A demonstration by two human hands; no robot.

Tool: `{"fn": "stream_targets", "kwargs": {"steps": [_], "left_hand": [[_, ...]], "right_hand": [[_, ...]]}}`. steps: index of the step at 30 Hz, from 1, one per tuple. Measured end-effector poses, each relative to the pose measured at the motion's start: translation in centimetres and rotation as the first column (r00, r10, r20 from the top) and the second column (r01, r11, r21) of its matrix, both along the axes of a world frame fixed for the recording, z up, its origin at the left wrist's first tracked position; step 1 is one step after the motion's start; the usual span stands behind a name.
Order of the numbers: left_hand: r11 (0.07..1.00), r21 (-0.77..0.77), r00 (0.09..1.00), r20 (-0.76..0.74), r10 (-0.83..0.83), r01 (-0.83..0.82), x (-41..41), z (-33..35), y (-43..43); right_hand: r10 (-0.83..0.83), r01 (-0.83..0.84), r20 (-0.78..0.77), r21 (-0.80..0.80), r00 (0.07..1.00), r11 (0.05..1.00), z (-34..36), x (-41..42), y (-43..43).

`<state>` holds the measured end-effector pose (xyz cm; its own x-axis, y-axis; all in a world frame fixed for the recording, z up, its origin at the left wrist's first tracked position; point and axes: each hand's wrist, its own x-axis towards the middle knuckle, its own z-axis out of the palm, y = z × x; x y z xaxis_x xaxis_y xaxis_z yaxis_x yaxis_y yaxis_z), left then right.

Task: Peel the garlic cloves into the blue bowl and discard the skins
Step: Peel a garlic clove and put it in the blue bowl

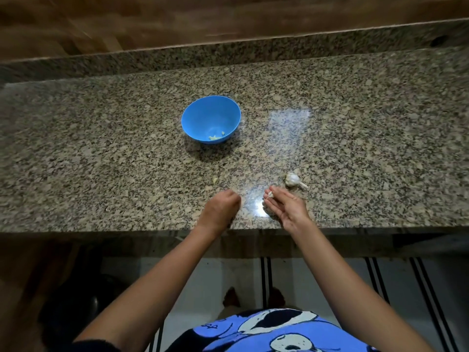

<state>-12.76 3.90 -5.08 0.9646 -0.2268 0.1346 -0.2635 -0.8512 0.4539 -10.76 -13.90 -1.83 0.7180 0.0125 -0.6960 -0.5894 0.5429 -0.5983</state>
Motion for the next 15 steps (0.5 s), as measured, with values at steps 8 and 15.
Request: {"fn": "stream_targets", "kwargs": {"steps": [8,15], "left_hand": [[0.996,0.080,0.996,-0.086,0.041,-0.034,3.8,1.0,-2.2],[0.935,0.294,0.974,0.047,-0.220,0.197,-0.1,-0.8,1.6]], "right_hand": [[0.005,-0.005,-0.006,0.007,1.000,1.000,-0.1,-0.7,-0.1],[0.024,-0.024,-0.026,-0.008,0.999,1.000,-0.3,-0.8,0.7]]}}
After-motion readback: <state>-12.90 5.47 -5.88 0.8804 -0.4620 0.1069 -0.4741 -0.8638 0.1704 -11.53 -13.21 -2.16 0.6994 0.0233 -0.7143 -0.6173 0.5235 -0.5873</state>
